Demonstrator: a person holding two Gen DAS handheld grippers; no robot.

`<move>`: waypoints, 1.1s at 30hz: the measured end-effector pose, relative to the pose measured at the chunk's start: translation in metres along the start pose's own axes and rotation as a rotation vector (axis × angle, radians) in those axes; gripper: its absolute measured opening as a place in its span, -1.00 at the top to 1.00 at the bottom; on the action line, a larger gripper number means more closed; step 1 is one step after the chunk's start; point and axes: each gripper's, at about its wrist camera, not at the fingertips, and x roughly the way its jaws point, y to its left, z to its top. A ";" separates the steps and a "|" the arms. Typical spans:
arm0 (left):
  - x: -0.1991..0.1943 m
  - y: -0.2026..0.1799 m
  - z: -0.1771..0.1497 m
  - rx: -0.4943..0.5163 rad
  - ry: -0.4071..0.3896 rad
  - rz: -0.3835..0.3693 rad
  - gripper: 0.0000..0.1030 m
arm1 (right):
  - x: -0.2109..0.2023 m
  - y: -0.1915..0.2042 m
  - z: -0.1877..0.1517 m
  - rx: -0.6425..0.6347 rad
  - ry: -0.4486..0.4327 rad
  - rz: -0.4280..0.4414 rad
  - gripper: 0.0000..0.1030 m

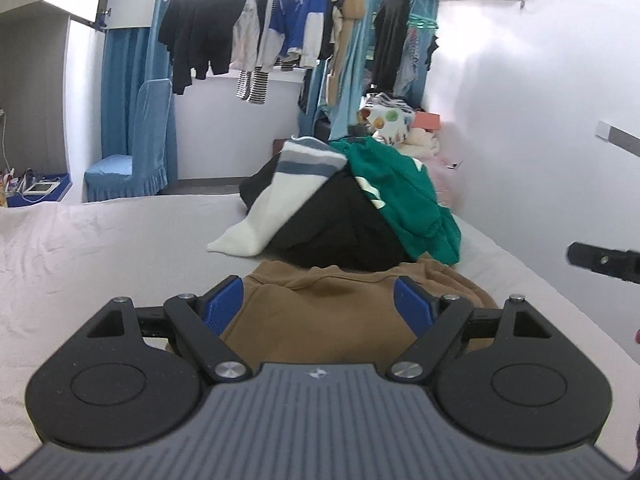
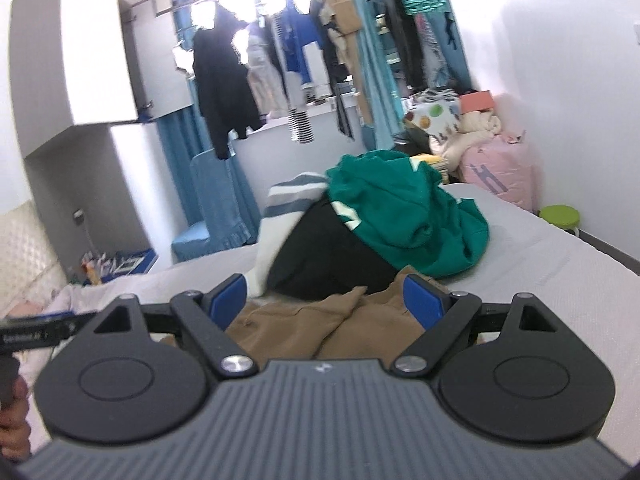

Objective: Fold large clothes

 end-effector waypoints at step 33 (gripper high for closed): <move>-0.008 -0.026 -0.055 0.003 0.043 0.026 -0.91 | -0.011 0.007 -0.064 -0.057 0.122 -0.038 -0.70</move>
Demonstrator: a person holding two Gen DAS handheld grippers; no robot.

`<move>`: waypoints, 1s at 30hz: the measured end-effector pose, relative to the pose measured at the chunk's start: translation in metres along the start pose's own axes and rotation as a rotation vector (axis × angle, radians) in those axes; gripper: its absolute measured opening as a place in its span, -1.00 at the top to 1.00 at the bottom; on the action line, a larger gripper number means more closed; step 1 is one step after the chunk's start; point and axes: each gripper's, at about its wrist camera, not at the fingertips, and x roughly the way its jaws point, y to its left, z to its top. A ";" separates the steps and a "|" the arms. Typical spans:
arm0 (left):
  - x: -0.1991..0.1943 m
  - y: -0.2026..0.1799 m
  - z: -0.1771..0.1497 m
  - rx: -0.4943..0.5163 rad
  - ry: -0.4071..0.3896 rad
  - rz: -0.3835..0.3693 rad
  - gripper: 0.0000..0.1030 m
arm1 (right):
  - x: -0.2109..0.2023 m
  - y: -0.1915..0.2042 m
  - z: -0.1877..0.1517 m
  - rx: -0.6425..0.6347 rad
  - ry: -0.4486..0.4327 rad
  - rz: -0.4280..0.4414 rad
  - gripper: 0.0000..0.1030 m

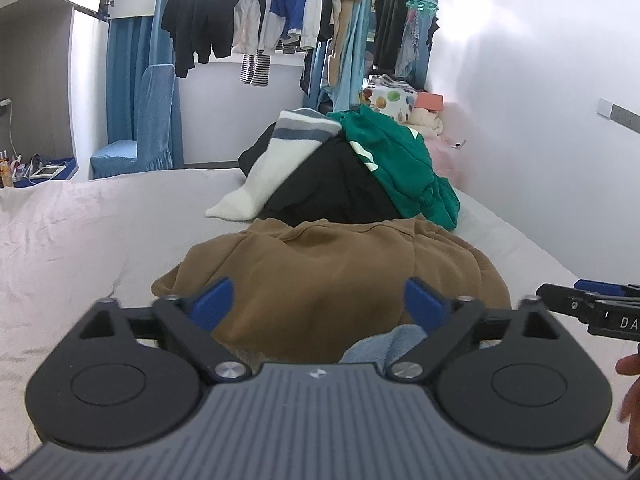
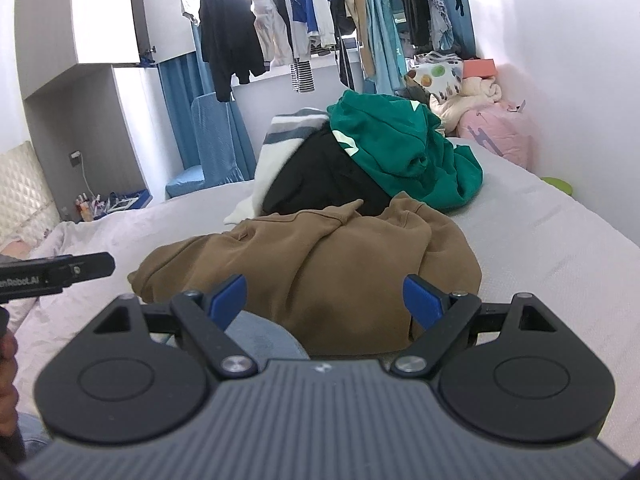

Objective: Fold large clothes

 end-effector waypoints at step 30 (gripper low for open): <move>0.034 0.014 0.012 -0.044 0.048 0.090 -1.00 | 0.039 -0.006 0.012 0.010 0.043 -0.001 -1.00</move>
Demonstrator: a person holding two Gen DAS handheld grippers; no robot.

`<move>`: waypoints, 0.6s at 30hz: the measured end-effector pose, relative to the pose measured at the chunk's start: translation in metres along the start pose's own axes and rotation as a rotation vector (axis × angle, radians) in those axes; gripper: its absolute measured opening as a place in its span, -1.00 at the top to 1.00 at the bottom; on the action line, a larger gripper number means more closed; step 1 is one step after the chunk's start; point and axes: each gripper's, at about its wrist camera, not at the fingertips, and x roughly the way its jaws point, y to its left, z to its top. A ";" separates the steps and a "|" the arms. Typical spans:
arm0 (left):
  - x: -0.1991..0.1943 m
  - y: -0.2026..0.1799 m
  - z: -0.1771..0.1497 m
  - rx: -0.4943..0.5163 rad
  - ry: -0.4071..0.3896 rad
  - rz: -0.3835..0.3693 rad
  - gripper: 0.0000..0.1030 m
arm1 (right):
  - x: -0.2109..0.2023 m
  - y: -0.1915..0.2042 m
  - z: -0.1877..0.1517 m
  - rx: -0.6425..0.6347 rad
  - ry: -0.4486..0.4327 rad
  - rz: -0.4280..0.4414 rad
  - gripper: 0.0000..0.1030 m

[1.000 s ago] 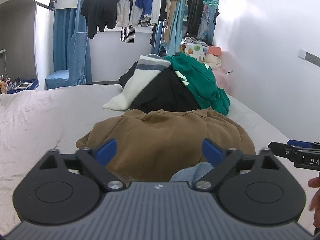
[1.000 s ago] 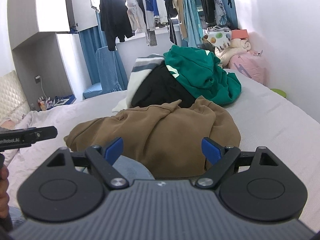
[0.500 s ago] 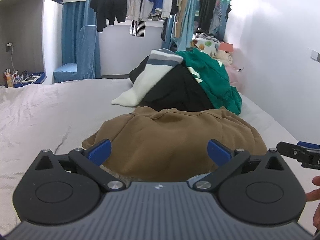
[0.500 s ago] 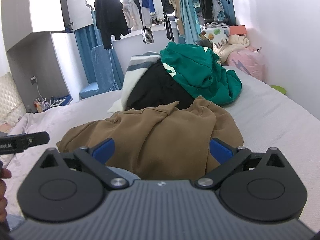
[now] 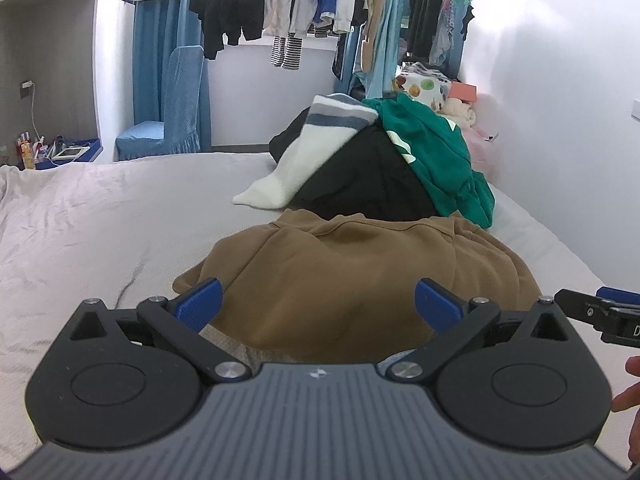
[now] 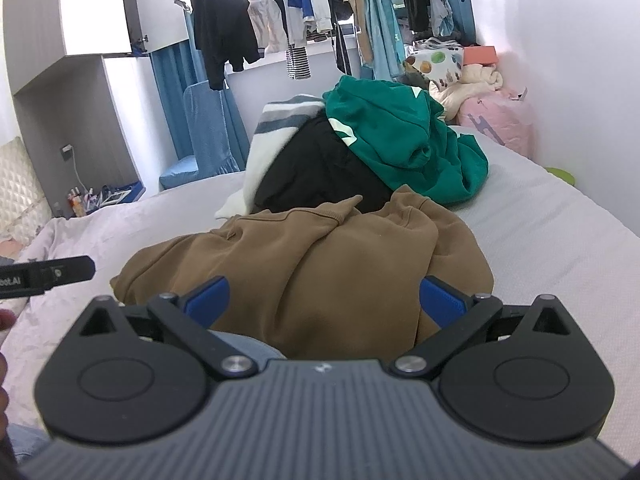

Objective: Fold large clothes

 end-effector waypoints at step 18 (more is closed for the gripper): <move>-0.006 -0.002 -0.007 0.003 0.001 -0.008 -1.00 | -0.002 0.002 -0.004 -0.013 0.017 0.005 -1.00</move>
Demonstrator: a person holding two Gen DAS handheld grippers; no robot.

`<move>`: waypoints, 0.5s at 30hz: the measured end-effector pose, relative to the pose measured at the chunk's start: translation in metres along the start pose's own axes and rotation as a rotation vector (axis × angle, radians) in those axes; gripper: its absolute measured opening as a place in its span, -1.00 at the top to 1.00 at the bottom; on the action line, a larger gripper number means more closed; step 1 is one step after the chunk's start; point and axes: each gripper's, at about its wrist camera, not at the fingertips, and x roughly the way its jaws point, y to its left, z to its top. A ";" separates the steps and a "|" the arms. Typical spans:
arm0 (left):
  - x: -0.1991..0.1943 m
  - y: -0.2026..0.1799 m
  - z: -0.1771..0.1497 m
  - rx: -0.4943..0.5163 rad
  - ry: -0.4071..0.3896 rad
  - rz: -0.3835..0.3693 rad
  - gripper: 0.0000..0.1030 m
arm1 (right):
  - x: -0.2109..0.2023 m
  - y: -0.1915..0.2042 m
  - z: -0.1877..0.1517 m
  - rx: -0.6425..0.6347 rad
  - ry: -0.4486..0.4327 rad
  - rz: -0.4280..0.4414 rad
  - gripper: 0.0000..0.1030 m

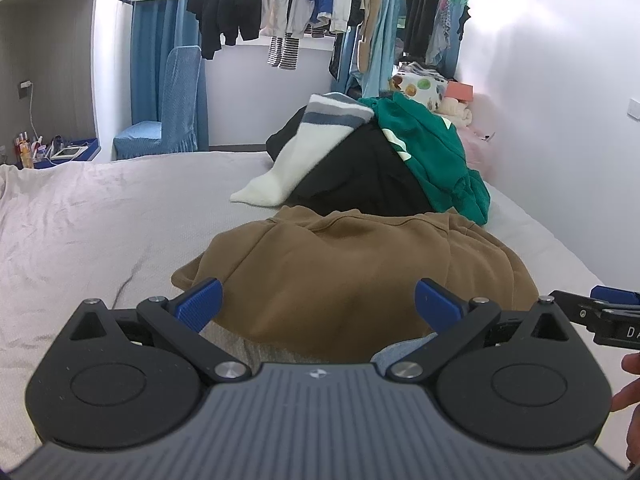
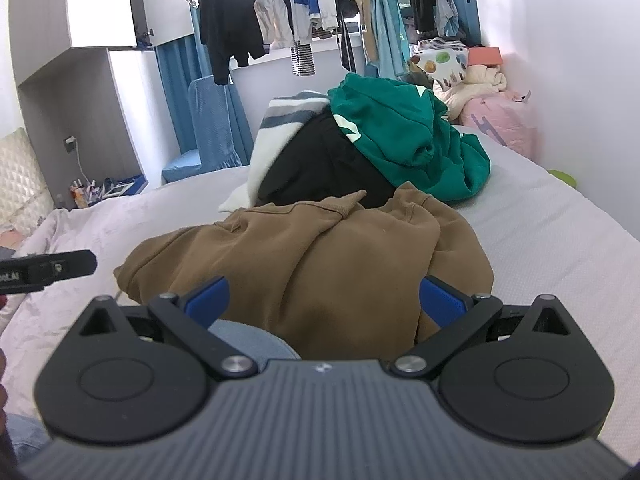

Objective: Fold large clothes

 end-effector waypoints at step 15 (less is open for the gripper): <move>-0.004 0.000 -0.003 0.009 -0.009 -0.008 -1.00 | 0.005 0.002 -0.002 -0.003 0.014 0.001 -1.00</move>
